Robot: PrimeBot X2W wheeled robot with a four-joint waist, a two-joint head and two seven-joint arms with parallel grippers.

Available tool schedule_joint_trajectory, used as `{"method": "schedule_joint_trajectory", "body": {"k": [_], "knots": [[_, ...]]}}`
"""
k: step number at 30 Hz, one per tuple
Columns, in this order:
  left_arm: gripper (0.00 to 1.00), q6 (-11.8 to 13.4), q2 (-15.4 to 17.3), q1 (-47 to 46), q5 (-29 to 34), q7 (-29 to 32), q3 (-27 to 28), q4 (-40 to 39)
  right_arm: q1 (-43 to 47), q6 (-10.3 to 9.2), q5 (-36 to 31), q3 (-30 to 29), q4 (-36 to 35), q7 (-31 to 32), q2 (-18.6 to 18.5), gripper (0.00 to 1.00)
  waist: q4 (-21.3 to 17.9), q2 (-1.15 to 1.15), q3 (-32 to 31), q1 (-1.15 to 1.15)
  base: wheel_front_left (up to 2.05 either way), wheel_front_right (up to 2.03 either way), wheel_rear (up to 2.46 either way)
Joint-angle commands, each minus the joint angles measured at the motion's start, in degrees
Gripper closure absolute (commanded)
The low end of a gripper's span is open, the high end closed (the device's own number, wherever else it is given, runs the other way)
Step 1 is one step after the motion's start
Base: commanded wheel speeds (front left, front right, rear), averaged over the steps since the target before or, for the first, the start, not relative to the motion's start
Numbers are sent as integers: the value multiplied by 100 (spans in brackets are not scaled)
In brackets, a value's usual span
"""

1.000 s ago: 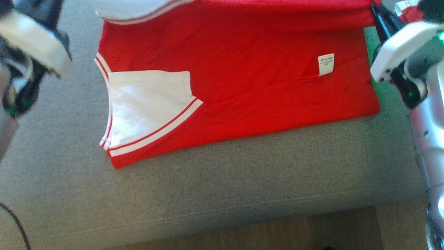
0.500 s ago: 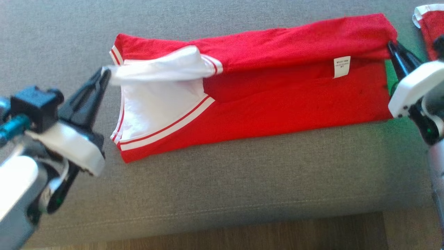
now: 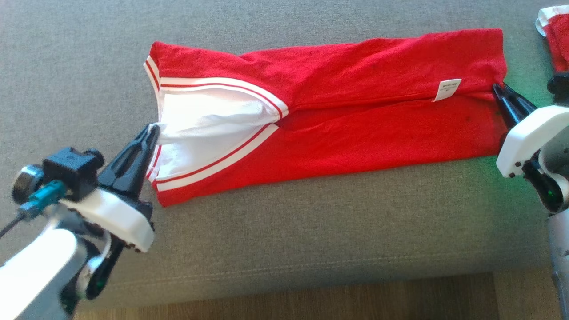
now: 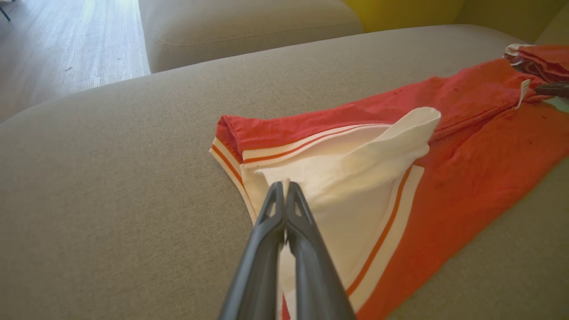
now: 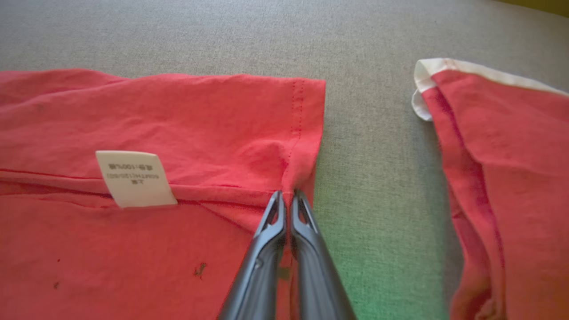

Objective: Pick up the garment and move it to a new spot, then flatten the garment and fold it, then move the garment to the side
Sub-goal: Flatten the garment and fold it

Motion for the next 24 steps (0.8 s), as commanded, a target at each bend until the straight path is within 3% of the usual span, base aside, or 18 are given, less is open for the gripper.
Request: {"method": "schedule_joint_trajectory", "body": {"k": [1,5,6,7,8,9,15,21,24], "knots": [[100,-15,140,-77,-6,-67,241,-43,81,-2,-36,17,-234,31,-50,85,0,0,-1,0,0,0,0],[100,-59,-93,-72,-17,-95,121,278,123,-2,-55,31,-280,86,-8,60,-25,0,-52,0,0,0,0],[78,-61,-141,-71,-5,-108,95,356,136,-2,-59,36,-287,76,8,45,-37,0,-77,0,0,0,0],[54,-46,-195,-67,1,-128,80,429,150,-2,-59,29,-302,42,27,17,-49,0,-107,0,0,0,0],[6,-28,-255,-53,-12,-148,73,490,169,-2,-55,6,-316,8,46,0,-59,0,-144,0,0,0,0],[0,4,-310,-36,-16,-190,81,541,200,-2,-50,-21,-334,-20,65,0,-70,0,-188,0,0,0,0],[0,441,-554,215,104,-442,212,617,629,-2,-58,-354,-695,-394,338,0,-146,0,-537,0,0,0,0],[0,1108,-933,772,352,-581,556,383,1436,-2,-127,-616,-1027,-820,945,0,-228,0,-947,0,0,0,0],[0,1298,-1227,1096,598,-591,817,171,1697,-2,-58,-844,-1051,-1053,1214,0,-262,0,-1094,0,0,0,0]]}}
